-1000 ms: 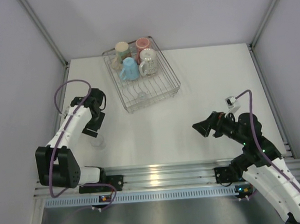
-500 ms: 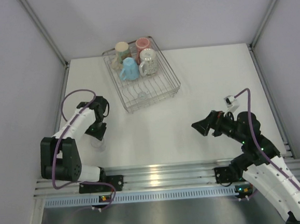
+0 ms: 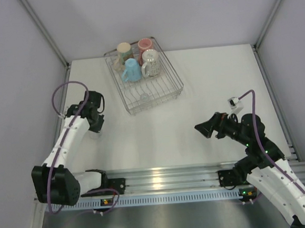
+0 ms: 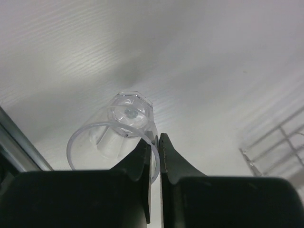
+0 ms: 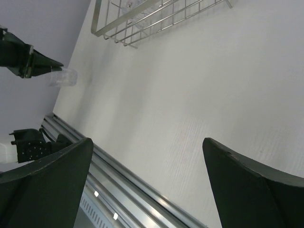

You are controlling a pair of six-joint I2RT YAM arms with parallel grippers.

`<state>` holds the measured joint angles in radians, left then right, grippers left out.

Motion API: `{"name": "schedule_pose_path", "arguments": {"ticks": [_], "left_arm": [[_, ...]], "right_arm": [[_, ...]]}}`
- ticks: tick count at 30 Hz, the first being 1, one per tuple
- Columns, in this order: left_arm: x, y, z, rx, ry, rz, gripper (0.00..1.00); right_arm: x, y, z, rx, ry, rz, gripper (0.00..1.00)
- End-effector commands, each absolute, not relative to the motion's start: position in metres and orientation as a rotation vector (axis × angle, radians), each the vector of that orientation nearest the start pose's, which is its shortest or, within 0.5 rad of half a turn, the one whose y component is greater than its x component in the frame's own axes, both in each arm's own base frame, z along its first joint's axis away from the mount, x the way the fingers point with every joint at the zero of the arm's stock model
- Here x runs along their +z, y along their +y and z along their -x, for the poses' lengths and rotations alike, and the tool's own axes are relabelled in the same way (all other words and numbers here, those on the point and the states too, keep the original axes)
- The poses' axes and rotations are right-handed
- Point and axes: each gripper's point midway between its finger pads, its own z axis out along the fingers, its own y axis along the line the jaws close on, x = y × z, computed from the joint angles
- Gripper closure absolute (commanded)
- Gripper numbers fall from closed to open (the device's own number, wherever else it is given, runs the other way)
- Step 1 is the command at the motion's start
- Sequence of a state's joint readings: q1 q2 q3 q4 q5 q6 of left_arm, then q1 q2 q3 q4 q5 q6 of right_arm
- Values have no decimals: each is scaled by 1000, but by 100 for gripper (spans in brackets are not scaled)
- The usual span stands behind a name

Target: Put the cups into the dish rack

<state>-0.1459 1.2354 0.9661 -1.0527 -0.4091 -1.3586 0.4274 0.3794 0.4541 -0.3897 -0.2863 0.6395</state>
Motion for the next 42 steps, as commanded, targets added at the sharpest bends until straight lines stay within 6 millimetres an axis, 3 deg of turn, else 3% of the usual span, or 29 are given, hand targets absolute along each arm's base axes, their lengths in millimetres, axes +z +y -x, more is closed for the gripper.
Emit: {"name": "schedule_pose_path", "arguments": {"ticks": [1, 4, 6, 8, 9, 12, 16, 18, 22, 26, 34, 42], "left_arm": [[171, -3, -268, 9, 2056, 1405, 100], [199, -18, -282, -169, 2027, 1284, 100], [205, -32, -287, -286, 2038, 1213, 100], [222, -57, -297, -491, 2023, 1079, 100], [216, -66, -298, -541, 2039, 1019, 100], [230, -102, -302, -815, 2001, 824, 100], [257, -143, -297, -1087, 1940, 532, 100], [273, -163, -282, -1221, 1908, 332, 100], [311, -181, -264, -1312, 1729, 90, 100], [329, -202, -244, -1411, 1607, -76, 100], [337, -269, -193, -1648, 1465, -332, 100], [345, -294, -162, -1837, 1289, -423, 100]], "right_arm": [[201, 167, -180, 1020, 1923, 22, 1], [204, 169, -181, 1033, 1914, 27, 1], [205, 171, -182, 1043, 1911, 27, 1], [208, 174, -182, 1065, 1901, 35, 1], [208, 175, -182, 1072, 1901, 35, 1], [212, 177, -182, 1086, 1890, 43, 1], [218, 178, -181, 1098, 1870, 58, 1], [222, 180, -179, 1113, 1855, 73, 1], [231, 186, -176, 1166, 1813, 99, 1], [246, 194, -173, 1256, 1743, 117, 1], [284, 202, -178, 1319, 1612, 156, 1], [295, 209, -178, 1393, 1570, 162, 1]]}}
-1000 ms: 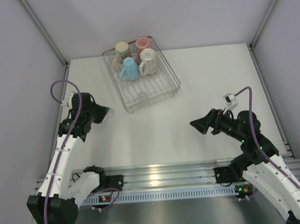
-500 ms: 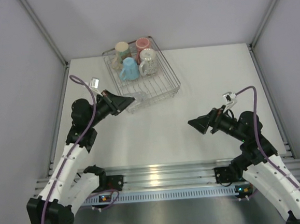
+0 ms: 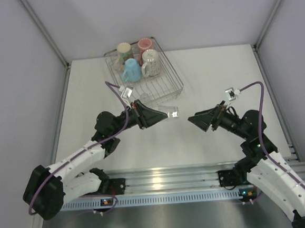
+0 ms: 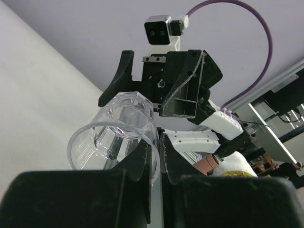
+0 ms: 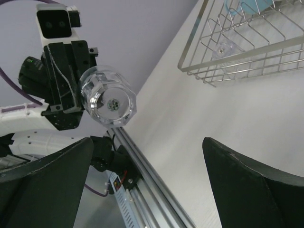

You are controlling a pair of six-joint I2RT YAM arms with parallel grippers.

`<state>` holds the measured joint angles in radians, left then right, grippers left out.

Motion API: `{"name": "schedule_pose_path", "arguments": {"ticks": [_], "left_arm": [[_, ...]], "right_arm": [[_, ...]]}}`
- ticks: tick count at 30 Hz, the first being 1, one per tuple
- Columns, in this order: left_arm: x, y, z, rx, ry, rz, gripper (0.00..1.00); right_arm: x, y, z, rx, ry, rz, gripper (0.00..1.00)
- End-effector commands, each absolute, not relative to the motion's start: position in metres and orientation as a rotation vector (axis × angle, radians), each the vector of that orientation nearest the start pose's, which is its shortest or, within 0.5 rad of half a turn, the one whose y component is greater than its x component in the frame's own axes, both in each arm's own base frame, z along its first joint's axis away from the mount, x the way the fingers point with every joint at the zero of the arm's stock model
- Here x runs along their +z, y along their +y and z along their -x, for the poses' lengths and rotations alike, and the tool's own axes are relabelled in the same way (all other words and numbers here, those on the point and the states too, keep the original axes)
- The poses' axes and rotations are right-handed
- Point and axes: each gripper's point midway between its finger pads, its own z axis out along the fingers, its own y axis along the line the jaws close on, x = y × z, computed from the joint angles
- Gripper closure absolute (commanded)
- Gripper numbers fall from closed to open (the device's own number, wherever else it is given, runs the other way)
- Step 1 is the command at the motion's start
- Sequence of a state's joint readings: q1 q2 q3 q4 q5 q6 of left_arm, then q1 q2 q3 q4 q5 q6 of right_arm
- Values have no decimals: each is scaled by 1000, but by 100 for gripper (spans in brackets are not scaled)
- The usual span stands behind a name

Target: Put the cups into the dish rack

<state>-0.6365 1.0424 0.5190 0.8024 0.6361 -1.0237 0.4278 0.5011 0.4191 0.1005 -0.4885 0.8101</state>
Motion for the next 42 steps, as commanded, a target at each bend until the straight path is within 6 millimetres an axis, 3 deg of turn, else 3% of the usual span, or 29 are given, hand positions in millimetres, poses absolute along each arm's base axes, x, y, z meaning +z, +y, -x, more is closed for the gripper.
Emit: {"name": "schedule_pose_path", "arguments": {"ticks": [1, 6, 10, 16, 20, 23, 42], "left_arm": [[351, -293, -155, -1862, 1225, -442, 100], [348, -304, -152, -1939, 1228, -455, 100], [348, -313, -141, -1953, 1209, -492, 100], [353, -328, -136, -1964, 1184, -520, 100], [353, -336, -131, -1982, 1177, -539, 100], [351, -343, -128, -1989, 1176, -543, 100], [352, -343, -137, -1934, 1141, -479, 100]], "right_arm": [[299, 209, -177, 1404, 1548, 168, 1], [318, 210, -168, 1459, 1446, 194, 1], [315, 213, -174, 1454, 1466, 190, 5], [313, 224, -174, 1494, 1468, 192, 16], [316, 229, -172, 1507, 1461, 205, 30], [317, 232, -169, 1519, 1459, 209, 32], [305, 229, -157, 1530, 1472, 164, 41]]}}
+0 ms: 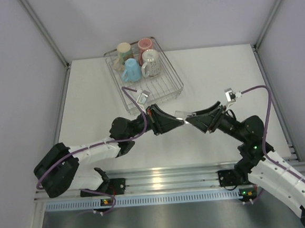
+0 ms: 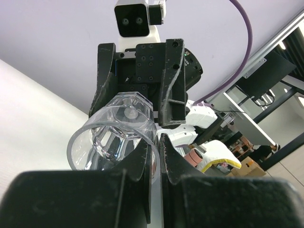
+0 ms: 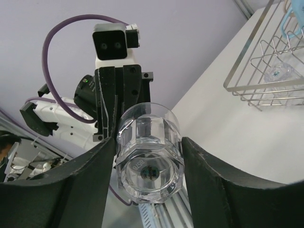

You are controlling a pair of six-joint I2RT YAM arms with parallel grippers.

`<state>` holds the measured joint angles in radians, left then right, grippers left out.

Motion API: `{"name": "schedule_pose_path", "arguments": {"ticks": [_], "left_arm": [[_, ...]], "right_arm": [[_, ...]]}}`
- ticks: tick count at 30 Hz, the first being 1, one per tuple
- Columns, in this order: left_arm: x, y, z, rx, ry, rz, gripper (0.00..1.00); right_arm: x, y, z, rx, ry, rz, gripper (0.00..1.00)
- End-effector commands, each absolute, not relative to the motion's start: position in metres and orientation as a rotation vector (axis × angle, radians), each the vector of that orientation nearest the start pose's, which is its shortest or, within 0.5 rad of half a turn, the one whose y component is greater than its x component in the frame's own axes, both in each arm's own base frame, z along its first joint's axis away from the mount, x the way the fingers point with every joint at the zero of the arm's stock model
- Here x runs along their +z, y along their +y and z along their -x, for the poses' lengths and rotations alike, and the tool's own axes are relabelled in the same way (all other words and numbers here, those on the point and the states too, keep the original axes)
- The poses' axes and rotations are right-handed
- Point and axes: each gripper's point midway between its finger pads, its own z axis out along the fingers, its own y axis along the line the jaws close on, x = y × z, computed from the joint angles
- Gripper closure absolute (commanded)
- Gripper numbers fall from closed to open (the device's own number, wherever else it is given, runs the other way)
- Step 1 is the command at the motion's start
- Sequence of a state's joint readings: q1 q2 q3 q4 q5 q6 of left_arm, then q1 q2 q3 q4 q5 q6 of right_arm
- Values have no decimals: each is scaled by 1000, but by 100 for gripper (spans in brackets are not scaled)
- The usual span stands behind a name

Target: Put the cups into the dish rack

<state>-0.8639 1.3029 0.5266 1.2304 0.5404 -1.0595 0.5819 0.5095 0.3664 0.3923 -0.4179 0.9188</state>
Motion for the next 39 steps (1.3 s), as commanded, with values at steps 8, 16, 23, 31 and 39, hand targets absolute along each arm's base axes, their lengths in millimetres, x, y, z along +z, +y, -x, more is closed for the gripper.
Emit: {"name": "schedule_pose_path", "arguments": {"ticks": [8, 16, 23, 31, 39], "left_arm": [[348, -348, -139, -1933, 1155, -484, 100], [328, -355, -146, -1939, 1230, -458, 55], [323, -348, -146, -1900, 1226, -439, 27], [307, -340, -149, -1856, 1307, -415, 2], [271, -319, -186, -1379, 1609, -403, 2]], "right_arm": [[305, 229, -156, 1537, 1469, 155, 59], [313, 222, -160, 1506, 1452, 110, 100], [319, 214, -172, 1399, 1484, 75, 100], [346, 202, -209, 1129, 1563, 43, 100], [345, 223, -277, 832, 1776, 137, 100]]}}
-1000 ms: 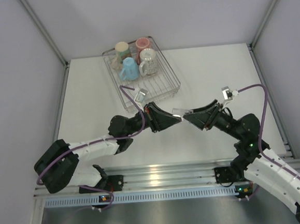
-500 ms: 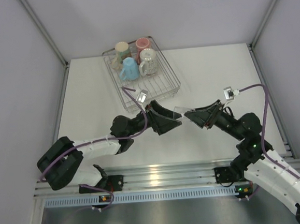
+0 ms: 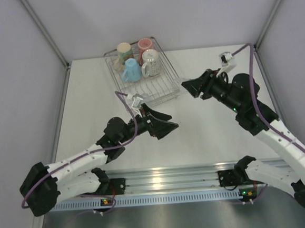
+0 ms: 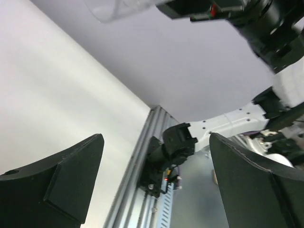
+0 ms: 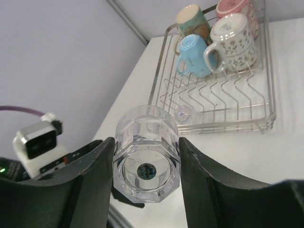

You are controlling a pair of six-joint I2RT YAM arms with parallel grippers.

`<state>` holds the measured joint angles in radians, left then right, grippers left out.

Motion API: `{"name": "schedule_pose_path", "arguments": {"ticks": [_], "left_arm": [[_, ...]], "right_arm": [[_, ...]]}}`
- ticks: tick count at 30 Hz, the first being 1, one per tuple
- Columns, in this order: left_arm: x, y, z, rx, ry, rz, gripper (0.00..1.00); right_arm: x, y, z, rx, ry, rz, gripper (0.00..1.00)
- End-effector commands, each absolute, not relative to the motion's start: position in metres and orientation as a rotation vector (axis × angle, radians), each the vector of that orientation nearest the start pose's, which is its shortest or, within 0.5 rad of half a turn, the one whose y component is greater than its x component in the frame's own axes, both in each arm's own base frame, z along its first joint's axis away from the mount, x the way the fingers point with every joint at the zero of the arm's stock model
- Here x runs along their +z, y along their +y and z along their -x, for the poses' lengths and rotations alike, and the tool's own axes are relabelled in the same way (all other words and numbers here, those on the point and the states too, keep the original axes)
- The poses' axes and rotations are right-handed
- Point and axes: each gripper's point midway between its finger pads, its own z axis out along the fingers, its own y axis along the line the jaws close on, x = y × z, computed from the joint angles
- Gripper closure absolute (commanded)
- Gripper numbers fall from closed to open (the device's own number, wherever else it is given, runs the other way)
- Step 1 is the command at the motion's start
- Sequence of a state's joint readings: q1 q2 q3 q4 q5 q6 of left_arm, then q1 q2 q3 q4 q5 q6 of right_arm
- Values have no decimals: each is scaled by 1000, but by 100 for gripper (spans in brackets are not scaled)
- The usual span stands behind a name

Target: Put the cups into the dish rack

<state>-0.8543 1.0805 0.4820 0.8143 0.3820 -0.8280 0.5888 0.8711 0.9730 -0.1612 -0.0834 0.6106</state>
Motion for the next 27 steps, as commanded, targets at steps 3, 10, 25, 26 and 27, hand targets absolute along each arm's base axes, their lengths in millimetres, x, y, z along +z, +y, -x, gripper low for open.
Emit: {"name": "schedule_pose_path", "arguments": {"ticks": [3, 10, 25, 26, 27], "left_arm": [[271, -300, -195, -1211, 1671, -397, 2], [280, -254, -189, -1017, 1679, -372, 2], [284, -225, -180, -943, 1681, -346, 2], [285, -224, -181, -937, 1680, -343, 2], [284, -223, -181, -932, 1683, -341, 2]], "right_arm": [[330, 234, -308, 733, 1840, 170, 100], [301, 262, -363, 591, 1983, 245, 100], [216, 316, -440, 483, 2123, 291, 100], [210, 319, -443, 481, 2143, 292, 100], [200, 319, -439, 472, 2181, 300, 100]]}}
